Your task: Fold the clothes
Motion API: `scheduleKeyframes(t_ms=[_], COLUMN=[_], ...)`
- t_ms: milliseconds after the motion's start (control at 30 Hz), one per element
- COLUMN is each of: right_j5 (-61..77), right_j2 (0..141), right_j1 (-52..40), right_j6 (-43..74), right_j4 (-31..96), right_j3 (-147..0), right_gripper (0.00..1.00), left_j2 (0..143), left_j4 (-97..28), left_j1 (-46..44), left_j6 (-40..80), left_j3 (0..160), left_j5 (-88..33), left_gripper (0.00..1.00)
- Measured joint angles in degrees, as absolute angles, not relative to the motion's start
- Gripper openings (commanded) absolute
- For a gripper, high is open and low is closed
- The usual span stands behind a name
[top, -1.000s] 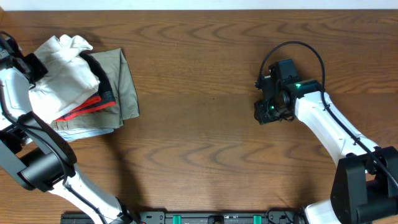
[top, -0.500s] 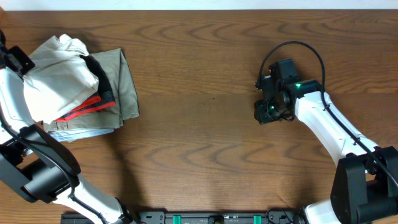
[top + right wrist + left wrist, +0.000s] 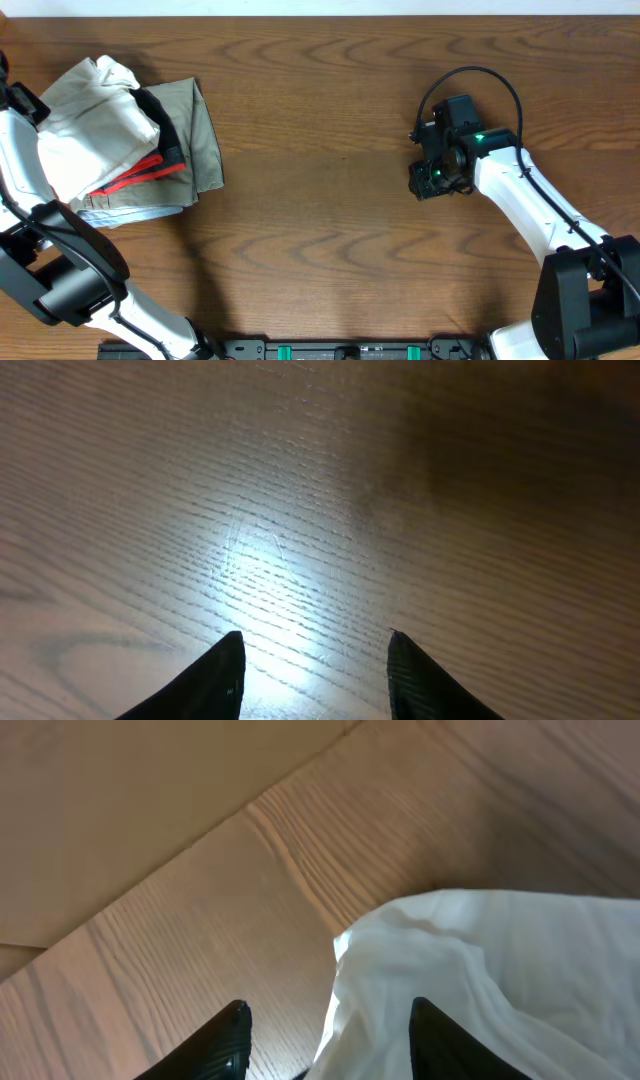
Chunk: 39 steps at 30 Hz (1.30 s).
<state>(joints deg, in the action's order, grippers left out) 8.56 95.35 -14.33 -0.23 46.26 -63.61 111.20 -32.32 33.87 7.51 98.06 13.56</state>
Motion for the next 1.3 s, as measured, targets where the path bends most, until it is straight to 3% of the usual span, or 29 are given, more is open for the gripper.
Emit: scheduleKeyframes(t_ms=[200,400,667,1300], right_j5=[8.58,8.58,8.58,8.14], right_j2=[95.35,95.35,95.35,95.35], right_j1=[-14.33,-14.33,-14.33,-14.33], right_j6=[-0.21,-0.21,-0.21,-0.25], right_j4=[46.17,45.8,45.74,45.8], right_j3=[-63.61,-63.61,-63.61,-63.61], right_gripper=[0.45,0.45,0.46,0.47], left_j2=[110.67,105.82,105.97,110.32], left_j4=[-31.31,-33.26,-43.35,-47.18], left_j1=[33.21,26.68,15.57,16.84], left_j6=[4.25,-9.85,-28.18,-32.91], left_j3=[98.02,97.84,97.86,97.82], left_j5=[7.14,-4.86,-5.91,2.72], left_gripper=[0.3,0.15,0.13,0.14])
